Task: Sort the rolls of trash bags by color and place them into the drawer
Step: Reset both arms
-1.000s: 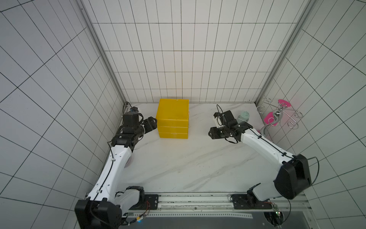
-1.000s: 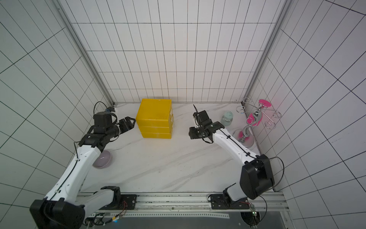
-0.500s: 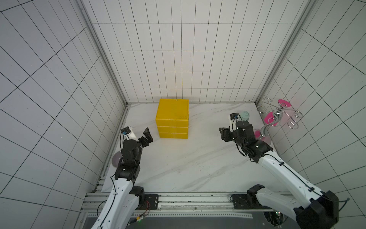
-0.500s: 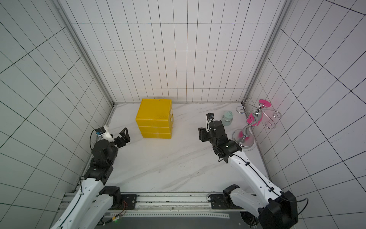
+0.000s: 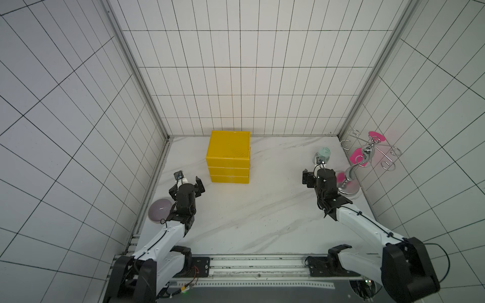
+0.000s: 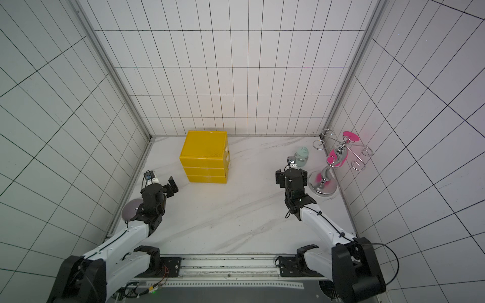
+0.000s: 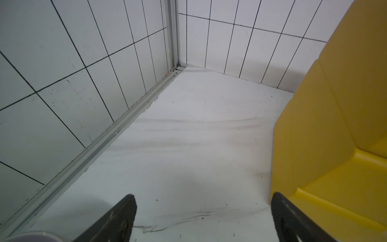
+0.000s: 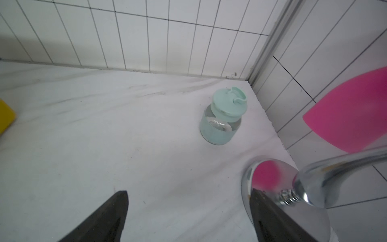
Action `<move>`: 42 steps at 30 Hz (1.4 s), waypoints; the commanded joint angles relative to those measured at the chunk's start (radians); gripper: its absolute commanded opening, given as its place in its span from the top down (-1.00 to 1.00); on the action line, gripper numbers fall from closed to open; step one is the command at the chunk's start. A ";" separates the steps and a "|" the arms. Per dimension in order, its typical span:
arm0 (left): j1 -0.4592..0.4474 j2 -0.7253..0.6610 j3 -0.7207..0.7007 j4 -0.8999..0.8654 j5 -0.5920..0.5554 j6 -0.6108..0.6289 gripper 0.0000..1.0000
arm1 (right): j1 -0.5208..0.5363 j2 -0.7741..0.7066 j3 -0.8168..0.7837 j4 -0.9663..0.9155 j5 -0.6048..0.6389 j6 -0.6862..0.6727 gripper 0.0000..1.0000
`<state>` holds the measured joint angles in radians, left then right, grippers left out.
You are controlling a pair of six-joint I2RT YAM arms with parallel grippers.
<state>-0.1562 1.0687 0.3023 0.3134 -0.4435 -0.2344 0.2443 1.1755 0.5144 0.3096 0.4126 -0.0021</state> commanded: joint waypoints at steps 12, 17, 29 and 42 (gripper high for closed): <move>0.001 0.292 0.114 0.294 0.047 0.079 -0.98 | -0.220 0.194 -0.134 0.439 -0.135 0.070 -0.95; 0.043 0.256 0.078 0.321 0.107 0.054 -0.98 | -0.234 0.369 -0.159 0.646 -0.224 0.045 -0.97; 0.150 0.392 0.075 0.501 0.171 0.101 -0.98 | -0.237 0.366 -0.098 0.538 -0.250 0.042 -0.97; 0.154 0.525 0.123 0.554 0.226 0.134 -0.98 | -0.236 0.367 -0.094 0.531 -0.248 0.041 -0.97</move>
<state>-0.0071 1.5845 0.4137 0.8707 -0.2375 -0.1051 0.0132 1.5429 0.3866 0.8280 0.1715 0.0425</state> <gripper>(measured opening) 0.990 0.986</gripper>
